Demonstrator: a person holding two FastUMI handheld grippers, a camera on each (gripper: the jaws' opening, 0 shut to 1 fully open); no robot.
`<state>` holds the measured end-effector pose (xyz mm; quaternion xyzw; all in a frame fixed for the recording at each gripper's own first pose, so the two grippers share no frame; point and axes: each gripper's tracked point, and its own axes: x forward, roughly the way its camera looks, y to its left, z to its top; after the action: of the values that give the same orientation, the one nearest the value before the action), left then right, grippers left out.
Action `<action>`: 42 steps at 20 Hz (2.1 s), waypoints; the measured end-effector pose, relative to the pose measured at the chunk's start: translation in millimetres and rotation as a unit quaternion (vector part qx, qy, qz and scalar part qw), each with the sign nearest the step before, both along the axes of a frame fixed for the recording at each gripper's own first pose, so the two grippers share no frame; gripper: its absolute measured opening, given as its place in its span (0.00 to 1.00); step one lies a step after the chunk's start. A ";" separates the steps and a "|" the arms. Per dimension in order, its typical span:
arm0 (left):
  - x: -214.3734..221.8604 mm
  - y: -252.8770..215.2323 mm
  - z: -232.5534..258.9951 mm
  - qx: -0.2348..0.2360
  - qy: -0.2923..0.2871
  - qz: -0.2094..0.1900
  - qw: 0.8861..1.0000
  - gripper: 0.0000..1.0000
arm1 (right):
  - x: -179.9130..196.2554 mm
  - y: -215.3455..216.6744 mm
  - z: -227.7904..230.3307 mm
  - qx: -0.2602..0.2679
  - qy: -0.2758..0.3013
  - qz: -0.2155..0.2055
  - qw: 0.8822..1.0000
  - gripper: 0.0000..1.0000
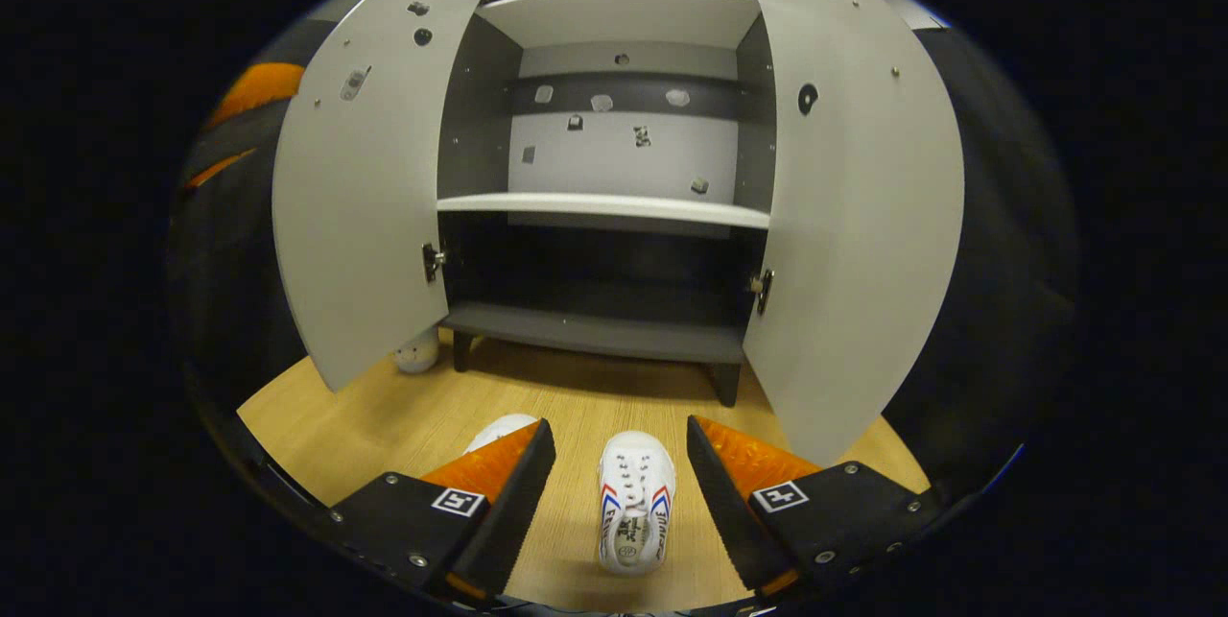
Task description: Grab one shoe with the right hand and put it into the shoe cabinet, grab the other shoe with the left hand and put it into the shoe cabinet; then close the right door with the right hand and the left door with the left hand.
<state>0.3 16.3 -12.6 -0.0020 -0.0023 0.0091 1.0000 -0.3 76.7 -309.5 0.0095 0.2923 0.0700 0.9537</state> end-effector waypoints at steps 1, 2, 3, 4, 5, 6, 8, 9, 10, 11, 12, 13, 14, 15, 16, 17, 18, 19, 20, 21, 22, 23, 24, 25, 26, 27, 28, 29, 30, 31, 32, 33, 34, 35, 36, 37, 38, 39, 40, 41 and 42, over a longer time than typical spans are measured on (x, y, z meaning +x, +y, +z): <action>0.1 3.2 -1.3 -0.002 0.001 0.003 1.000 0.99 | -3.6 1.7 -20.5 -0.003 0.025 0.006 1.000 0.85; -0.7 6.2 -2.6 -0.002 0.001 0.007 1.000 0.96 | -7.1 3.1 -41.0 -0.005 0.047 0.011 0.999 0.83; -1.6 10.5 -4.3 0.001 0.002 0.012 1.000 0.96 | -13.1 5.5 -58.3 -0.004 0.069 0.016 0.997 0.81; -1.7 13.1 -6.2 0.004 0.002 0.016 1.000 0.96 | -17.9 8.7 -72.7 -0.001 0.086 0.021 0.996 0.78; -2.4 15.7 -7.7 0.007 0.003 0.020 1.000 0.99 | -22.1 10.7 -85.0 -0.002 0.101 0.026 0.995 0.76; -2.9 17.0 -9.5 0.007 0.004 0.022 1.000 0.96 | -26.5 12.1 -98.9 -0.006 0.114 0.031 0.993 0.73; -4.6 19.1 -11.3 0.005 0.006 0.025 1.000 0.96 | -32.3 14.8 -125.4 -0.017 0.141 0.041 0.989 0.68; -5.5 20.2 -13.0 0.004 0.007 0.026 1.000 0.96 | -33.3 15.0 -136.5 -0.020 0.154 0.043 0.987 0.66; -5.7 22.2 -13.3 0.005 0.007 0.027 1.000 0.96 | -36.2 13.1 -145.8 -0.021 0.170 0.044 0.984 0.57; -6.5 23.4 -12.9 0.005 0.007 0.029 1.000 0.96 | -34.6 13.3 -153.2 -0.021 0.178 0.045 0.983 0.59; -6.6 24.9 -13.4 0.006 0.008 0.030 0.999 0.93 | -30.9 15.5 -159.2 -0.021 0.179 0.046 0.983 0.55; -5.9 26.0 -13.4 0.007 0.008 0.032 0.999 0.93 | -28.5 17.7 -164.0 -0.022 0.184 0.049 0.981 0.48; -5.8 27.6 -13.3 0.007 0.008 0.033 0.999 0.96 | -27.2 17.5 -165.7 -0.024 0.189 0.049 0.980 0.51; -6.0 28.5 -13.5 0.007 0.008 0.034 0.999 0.94 | -25.2 18.0 -170.2 -0.028 0.194 0.050 0.979 0.45; -5.5 29.3 -14.6 0.007 0.009 0.035 0.999 0.96 | -21.9 18.2 -170.5 -0.032 0.190 0.047 0.980 0.41; -5.7 29.7 -15.1 0.007 0.010 0.036 0.999 0.96 | -20.9 17.9 -172.0 -0.035 0.189 0.044 0.980 0.39; -5.0 29.8 -15.0 0.007 0.010 0.035 0.999 0.96 | -21.6 14.8 -171.5 -0.039 0.187 0.043 0.981 0.34; -4.2 29.8 -14.7 0.006 0.010 0.036 0.999 0.96 | -20.1 11.9 -171.4 -0.042 0.181 0.039 0.982 0.31; -3.2 29.1 -16.9 0.005 0.011 0.034 0.999 0.96 | -20.5 11.6 -171.0 -0.038 0.180 0.034 0.982 0.21; -3.5 28.2 -18.2 0.004 0.013 0.033 0.999 0.96 | -20.3 11.5 -170.9 -0.034 0.181 0.030 0.982 0.18; -3.0 26.3 -19.1 0.003 0.014 0.031 0.999 0.96 | -20.5 11.8 -171.2 -0.034 0.180 0.031 0.983 0.16; -2.4 24.8 -18.6 0.003 0.014 0.030 0.999 0.96 | -20.9 15.2 -170.7 -0.029 0.178 0.042 0.983 0.15; -1.7 23.8 -18.9 0.004 0.013 0.029 0.999 0.96 | -23.7 19.3 -170.6 -0.022 0.181 0.052 0.982 0.09; -1.0 22.5 -17.8 0.006 0.012 0.028 1.000 0.96 | -21.0 18.9 -168.5 -0.020 0.175 0.055 0.983 0.03; -2.1 20.6 -18.1 0.007 0.012 0.026 1.000 0.96 | -22.3 17.8 -167.5 -0.018 0.174 0.059 0.983 0.00; -2.1 19.0 -17.4 0.010 0.011 0.025 1.000 0.96 | -20.0 17.5 -166.3 -0.010 0.164 0.058 0.985 0.00; -1.2 18.9 -17.5 0.013 0.012 0.025 1.000 0.96 | -19.5 17.0 -165.8 0.001 0.156 0.055 0.986 0.00; -1.0 17.6 -18.6 0.017 0.014 0.024 0.999 0.96 | -17.6 16.5 -164.5 0.011 0.146 0.048 0.988 0.00; -1.6 15.9 -19.1 0.022 0.016 0.023 0.999 0.96 | -17.2 16.5 -165.4 0.017 0.137 0.043 0.990 0.00; -1.4 14.2 -19.2 0.028 0.017 0.022 0.999 0.93 | -15.5 15.9 -165.7 0.016 0.125 0.040 0.991 0.00; -1.9 12.7 -18.4 0.033 0.017 0.020 0.999 0.96 | -15.9 18.0 -165.2 0.015 0.112 0.041 0.993 0.00; -1.9 10.2 -18.3 0.037 0.017 0.018 0.999 0.96 | -14.4 19.5 -163.5 0.015 0.101 0.043 0.994 0.00; -1.3 7.0 -18.5 0.039 0.016 0.015 0.999 0.96 | -13.9 20.1 -161.2 0.013 0.092 0.045 0.995 0.00; -1.1 3.5 -18.9 0.040 0.016 0.012 0.999 0.96 | -12.7 19.8 -155.5 0.015 0.080 0.045 0.996 0.00; -0.6 0.8 -18.7 0.040 0.015 0.009 0.999 0.96 | -12.6 18.2 -150.6 0.018 0.073 0.045 0.996 0.00; -0.3 -2.1 -18.4 0.039 0.013 0.006 0.999 0.96 | -10.5 16.6 -143.9 0.024 0.065 0.043 0.997 0.00; -0.7 -5.7 -17.8 0.038 0.011 0.002 0.999 0.96 | -8.9 13.1 -134.8 0.031 0.057 0.039 0.997 0.00; -1.3 -9.0 -16.9 0.037 0.008 0.000 0.999 0.96 | -7.7 11.4 -126.8 0.037 0.050 0.036 0.997 0.00; -1.0 -10.4 -17.5 0.037 0.006 -0.003 0.999 0.96 | -5.7 10.4 -120.7 0.042 0.042 0.035 0.998 0.00; -0.2 -12.4 -16.3 0.037 0.004 -0.005 0.999 0.96 | -3.5 9.0 -112.6 0.043 0.031 0.034 0.998 0.00; 0.7 -14.2 -17.3 0.037 0.003 -0.006 0.999 0.96 | -1.7 8.4 -103.4 0.043 0.020 0.034 0.998 0.00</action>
<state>1.0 2.2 -29.9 0.0353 0.0003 0.0027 0.9994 -2.0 85.0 -412.9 0.0420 0.3086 0.1149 0.9433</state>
